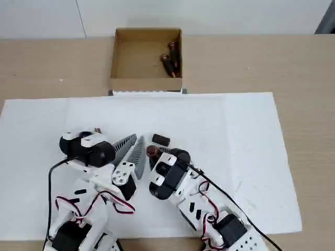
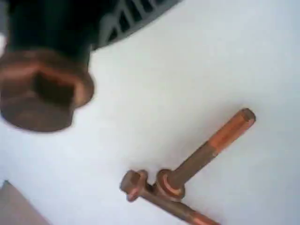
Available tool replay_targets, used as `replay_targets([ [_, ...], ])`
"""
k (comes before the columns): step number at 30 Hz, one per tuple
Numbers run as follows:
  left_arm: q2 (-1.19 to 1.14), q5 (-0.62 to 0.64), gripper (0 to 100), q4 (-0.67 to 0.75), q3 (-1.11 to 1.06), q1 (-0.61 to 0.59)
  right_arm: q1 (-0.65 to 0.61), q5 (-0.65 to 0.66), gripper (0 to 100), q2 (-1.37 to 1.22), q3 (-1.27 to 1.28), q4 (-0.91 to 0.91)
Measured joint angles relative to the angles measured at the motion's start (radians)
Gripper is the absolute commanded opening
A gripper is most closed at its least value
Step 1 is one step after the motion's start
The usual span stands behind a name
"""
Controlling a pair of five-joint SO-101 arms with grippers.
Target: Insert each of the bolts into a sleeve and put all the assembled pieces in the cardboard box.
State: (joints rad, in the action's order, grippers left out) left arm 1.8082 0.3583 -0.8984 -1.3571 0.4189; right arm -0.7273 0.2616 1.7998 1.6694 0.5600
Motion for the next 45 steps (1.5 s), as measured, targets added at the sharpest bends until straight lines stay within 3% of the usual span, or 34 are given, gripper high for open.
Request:
replay_targets([
  [7, 0.000, -0.157, 1, 0.000, -0.044, -0.176, 0.141, -0.009, 0.3, 0.000, 0.000, 0.000],
  [13, 0.000, -0.292, 1, 0.020, -0.193, -0.350, 0.269, -0.147, 0.3, 0.000, 0.000, 0.044],
  [24, 0.000, -0.318, 1, 0.040, -0.327, -0.382, 0.336, -0.287, 0.3, -0.023, -0.126, 0.272],
  [29, 0.000, -0.319, 1, 0.037, -0.331, -0.382, 0.345, -0.295, 0.3, -0.216, -0.358, 0.344],
  [35, 0.000, -0.318, 1, 0.018, -0.331, -0.390, 0.342, -0.295, 0.3, -0.628, -0.687, 0.344],
  [45, 0.000, -0.321, 1, 0.018, -0.331, -0.390, 0.342, -0.292, 0.3, -1.310, -1.192, 0.175],
])
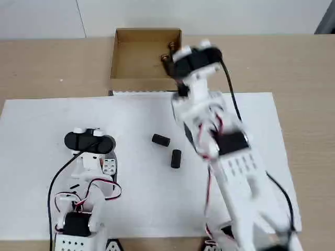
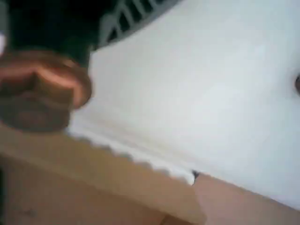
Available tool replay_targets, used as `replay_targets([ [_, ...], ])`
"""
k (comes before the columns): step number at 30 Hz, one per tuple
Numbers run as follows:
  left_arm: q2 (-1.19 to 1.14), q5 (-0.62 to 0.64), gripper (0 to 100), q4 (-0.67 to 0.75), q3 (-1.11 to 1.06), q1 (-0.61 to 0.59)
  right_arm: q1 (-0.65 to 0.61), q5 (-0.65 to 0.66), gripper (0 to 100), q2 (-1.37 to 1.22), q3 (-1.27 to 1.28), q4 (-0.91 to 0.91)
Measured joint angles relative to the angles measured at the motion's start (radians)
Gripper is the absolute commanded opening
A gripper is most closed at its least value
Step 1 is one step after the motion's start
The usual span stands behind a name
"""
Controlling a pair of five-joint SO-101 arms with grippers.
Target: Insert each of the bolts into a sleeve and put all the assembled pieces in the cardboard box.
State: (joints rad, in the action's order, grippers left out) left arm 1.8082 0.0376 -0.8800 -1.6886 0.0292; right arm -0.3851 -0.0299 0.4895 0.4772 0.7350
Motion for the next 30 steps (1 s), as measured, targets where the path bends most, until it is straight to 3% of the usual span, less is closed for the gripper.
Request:
replay_targets([
  [14, 0.000, 0.000, 1, 0.000, 0.000, 0.000, 0.002, 0.322, 0.3, -0.824, -0.677, -0.124],
  [26, 0.000, 0.000, 1, 0.000, 0.000, 0.000, 0.002, 0.551, 1.1, -1.223, -1.096, -0.143],
  [30, 0.000, 0.000, 1, 0.000, 0.000, 0.000, 0.002, 0.605, 10.0, -1.300, -1.171, -0.143],
])
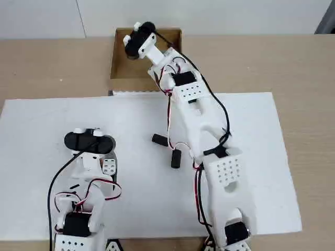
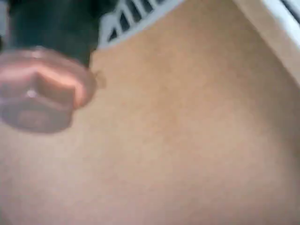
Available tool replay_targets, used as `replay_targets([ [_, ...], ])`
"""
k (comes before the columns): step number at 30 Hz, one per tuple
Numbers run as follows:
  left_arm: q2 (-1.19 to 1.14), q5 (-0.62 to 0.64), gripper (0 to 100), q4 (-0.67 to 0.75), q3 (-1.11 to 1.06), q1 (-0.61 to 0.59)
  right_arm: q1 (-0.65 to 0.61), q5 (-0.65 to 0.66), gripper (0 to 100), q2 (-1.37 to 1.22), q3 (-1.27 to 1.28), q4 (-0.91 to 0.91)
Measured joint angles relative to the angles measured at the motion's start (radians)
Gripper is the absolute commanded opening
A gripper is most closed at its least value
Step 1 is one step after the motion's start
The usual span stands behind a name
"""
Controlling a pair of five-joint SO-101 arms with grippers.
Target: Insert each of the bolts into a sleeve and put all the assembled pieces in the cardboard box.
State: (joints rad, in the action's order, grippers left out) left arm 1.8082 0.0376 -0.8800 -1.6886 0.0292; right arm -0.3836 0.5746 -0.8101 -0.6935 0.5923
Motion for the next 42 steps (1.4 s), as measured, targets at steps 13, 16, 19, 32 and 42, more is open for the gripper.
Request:
replay_targets([
  [13, 0.000, 0.000, 1, 0.000, 0.000, 0.000, 0.000, 0.026, 4.6, -0.028, -0.038, 0.002],
  [16, 0.000, 0.000, 1, 0.000, 0.000, 0.000, 0.000, 0.026, 0.4, -0.028, -0.038, 0.035],
  [19, 0.000, 0.000, 1, 0.000, 0.000, 0.000, 0.000, 0.026, 0.4, -0.018, -0.038, 0.092],
  [32, 0.000, 0.000, 1, 0.000, 0.000, 0.000, -0.026, 0.023, 0.4, 0.207, -0.040, 0.574],
  [42, 0.000, -0.002, 1, 0.000, 0.000, -0.044, -0.035, -0.189, 0.4, 0.354, -0.043, 0.882],
])
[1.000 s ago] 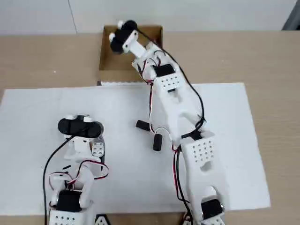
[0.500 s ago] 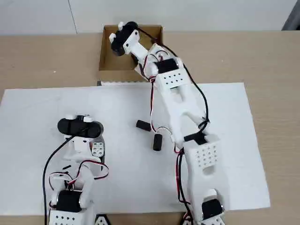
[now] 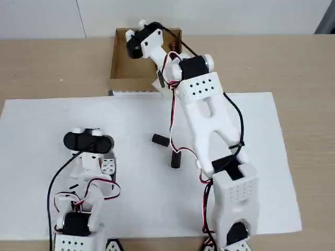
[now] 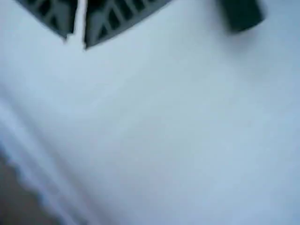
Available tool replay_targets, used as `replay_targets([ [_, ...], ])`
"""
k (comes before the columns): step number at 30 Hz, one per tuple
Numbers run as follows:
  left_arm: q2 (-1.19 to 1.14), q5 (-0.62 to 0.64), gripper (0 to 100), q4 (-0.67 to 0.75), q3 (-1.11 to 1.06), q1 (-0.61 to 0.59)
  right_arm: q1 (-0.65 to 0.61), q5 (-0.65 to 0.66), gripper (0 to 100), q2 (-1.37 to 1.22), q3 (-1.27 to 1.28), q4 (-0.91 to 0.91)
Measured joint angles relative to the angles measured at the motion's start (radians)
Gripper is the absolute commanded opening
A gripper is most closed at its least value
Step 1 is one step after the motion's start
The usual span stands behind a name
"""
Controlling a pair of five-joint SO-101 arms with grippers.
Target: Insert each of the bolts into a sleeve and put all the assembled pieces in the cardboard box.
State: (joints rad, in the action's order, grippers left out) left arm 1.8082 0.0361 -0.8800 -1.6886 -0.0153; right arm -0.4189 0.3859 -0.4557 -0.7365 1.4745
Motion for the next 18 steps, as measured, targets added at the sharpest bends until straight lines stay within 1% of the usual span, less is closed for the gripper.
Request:
replay_targets([
  [2, 0.000, -0.005, 1, 0.000, 0.000, -0.048, -0.015, -0.029, 0.4, 0.028, 0.000, 0.081],
  [4, 0.000, -0.054, 1, 0.000, 0.000, -0.078, -0.032, -0.046, 0.4, 0.058, 0.000, 0.163],
  [6, 0.000, -0.106, 1, 0.000, 0.000, -0.087, -0.049, -0.054, 0.4, 0.092, 0.000, 0.203],
  [12, 0.000, -0.127, 1, -0.009, 0.000, -0.094, -0.052, -0.054, 0.4, 0.189, 0.006, 0.226],
  [14, 0.000, -0.127, 1, -0.009, 0.000, -0.094, -0.054, -0.054, 0.4, 0.229, 0.063, 0.226],
  [18, 0.000, -0.127, 1, -0.009, 0.000, -0.094, -0.055, -0.054, 0.4, 0.324, 0.253, 0.226],
])
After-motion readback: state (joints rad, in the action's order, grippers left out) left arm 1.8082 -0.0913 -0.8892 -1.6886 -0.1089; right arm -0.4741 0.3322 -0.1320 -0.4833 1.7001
